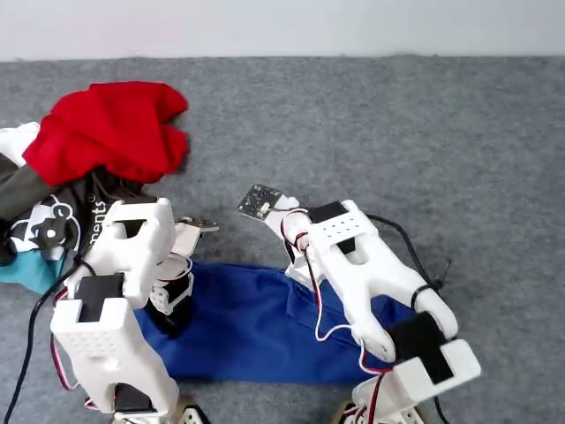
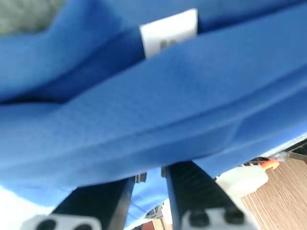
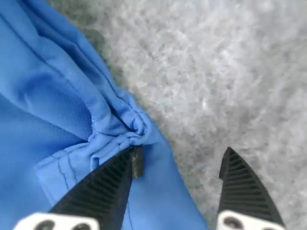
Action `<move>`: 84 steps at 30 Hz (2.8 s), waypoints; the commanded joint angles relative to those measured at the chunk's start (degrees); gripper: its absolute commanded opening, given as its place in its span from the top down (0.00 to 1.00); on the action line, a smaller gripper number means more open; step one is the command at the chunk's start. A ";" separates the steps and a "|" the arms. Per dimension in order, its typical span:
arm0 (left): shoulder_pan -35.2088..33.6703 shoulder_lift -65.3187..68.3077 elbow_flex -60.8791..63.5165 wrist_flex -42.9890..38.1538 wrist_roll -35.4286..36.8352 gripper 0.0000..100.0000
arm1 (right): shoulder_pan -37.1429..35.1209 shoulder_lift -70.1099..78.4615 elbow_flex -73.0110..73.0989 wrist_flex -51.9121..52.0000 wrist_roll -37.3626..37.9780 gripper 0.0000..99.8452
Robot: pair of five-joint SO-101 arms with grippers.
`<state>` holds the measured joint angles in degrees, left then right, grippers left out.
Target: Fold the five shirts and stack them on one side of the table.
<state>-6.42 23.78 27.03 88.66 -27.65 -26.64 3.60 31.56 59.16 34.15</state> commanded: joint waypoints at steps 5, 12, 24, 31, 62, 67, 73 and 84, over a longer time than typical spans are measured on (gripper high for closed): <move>0.35 2.90 0.75 -4.04 0.35 0.93 | -4.09 1.45 -0.62 -1.80 -2.64 0.73; 0.26 2.37 0.04 -1.23 0.18 0.92 | -1.98 -8.57 -4.13 6.29 -2.46 0.73; 0.09 2.37 -13.49 11.96 0.53 0.92 | 14.64 -22.55 -6.68 13.23 -2.46 0.73; 0.26 2.37 -13.58 11.96 0.53 0.92 | 22.11 -22.99 1.85 13.67 -2.64 0.73; 0.35 -21.10 -10.86 12.04 0.44 0.92 | 23.96 -22.46 26.73 -6.37 -3.25 0.69; 0.35 -21.10 -10.68 12.04 0.44 0.92 | 23.96 -22.46 27.60 -8.57 -3.25 0.88; 0.35 -21.10 -10.68 11.78 0.44 0.92 | 24.13 -22.46 27.52 -9.19 -3.25 0.97; 0.26 -21.10 -10.68 11.69 0.53 0.92 | 24.48 -22.46 25.67 -25.54 -3.25 0.97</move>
<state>-6.33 4.79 17.10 98.77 -27.65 -1.85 -18.11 59.43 37.80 30.46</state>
